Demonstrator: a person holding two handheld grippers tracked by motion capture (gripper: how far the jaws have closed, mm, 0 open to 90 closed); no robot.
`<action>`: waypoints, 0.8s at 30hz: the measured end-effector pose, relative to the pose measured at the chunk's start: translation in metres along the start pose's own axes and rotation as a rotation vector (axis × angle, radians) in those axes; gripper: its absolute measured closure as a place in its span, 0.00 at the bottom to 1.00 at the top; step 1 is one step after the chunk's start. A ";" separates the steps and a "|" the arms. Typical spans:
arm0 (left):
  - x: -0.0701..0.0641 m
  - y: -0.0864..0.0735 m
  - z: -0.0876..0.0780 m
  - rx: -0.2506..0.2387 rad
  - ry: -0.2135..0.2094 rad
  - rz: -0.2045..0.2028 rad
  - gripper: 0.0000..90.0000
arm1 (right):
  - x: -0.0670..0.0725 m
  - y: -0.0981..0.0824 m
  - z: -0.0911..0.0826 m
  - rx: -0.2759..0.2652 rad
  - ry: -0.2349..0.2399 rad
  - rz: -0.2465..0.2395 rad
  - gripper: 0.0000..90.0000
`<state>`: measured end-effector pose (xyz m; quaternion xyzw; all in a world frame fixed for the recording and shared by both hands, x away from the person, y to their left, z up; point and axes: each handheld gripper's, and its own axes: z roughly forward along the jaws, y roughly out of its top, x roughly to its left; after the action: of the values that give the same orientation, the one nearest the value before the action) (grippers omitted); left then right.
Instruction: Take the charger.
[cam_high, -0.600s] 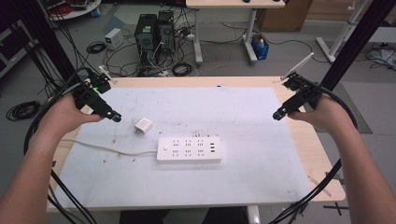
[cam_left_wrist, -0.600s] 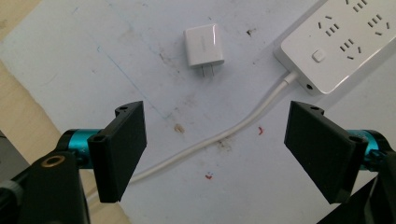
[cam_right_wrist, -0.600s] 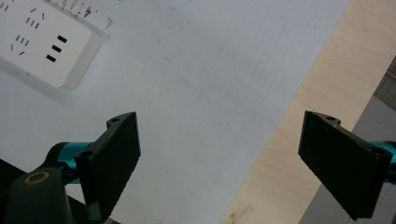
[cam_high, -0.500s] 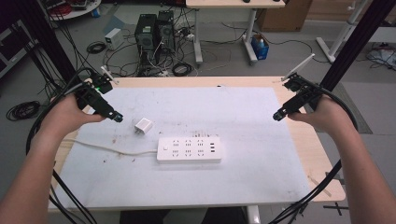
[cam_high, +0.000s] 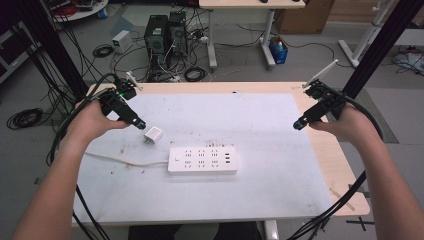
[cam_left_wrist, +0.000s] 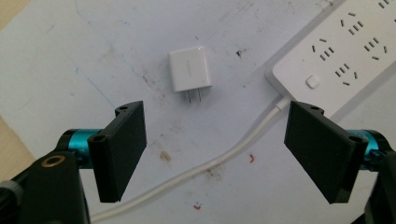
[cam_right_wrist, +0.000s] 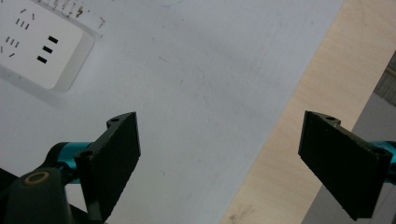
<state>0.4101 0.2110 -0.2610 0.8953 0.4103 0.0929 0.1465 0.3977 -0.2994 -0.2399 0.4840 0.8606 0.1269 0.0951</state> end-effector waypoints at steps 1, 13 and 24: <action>0.000 0.000 0.000 0.000 0.000 0.000 0.23 | 0.000 0.000 0.000 0.000 0.000 0.000 0.14; 0.008 0.017 0.063 0.066 -0.016 -0.064 0.23 | -0.002 -0.001 0.008 -0.004 0.020 -0.006 0.14; 0.018 0.023 0.114 0.138 -0.010 -0.111 0.23 | -0.003 -0.003 0.010 -0.004 0.024 -0.004 0.14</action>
<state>0.4703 0.1892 -0.3592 0.8796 0.4640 0.0518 0.0912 0.3998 -0.3020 -0.2505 0.4806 0.8623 0.1340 0.0860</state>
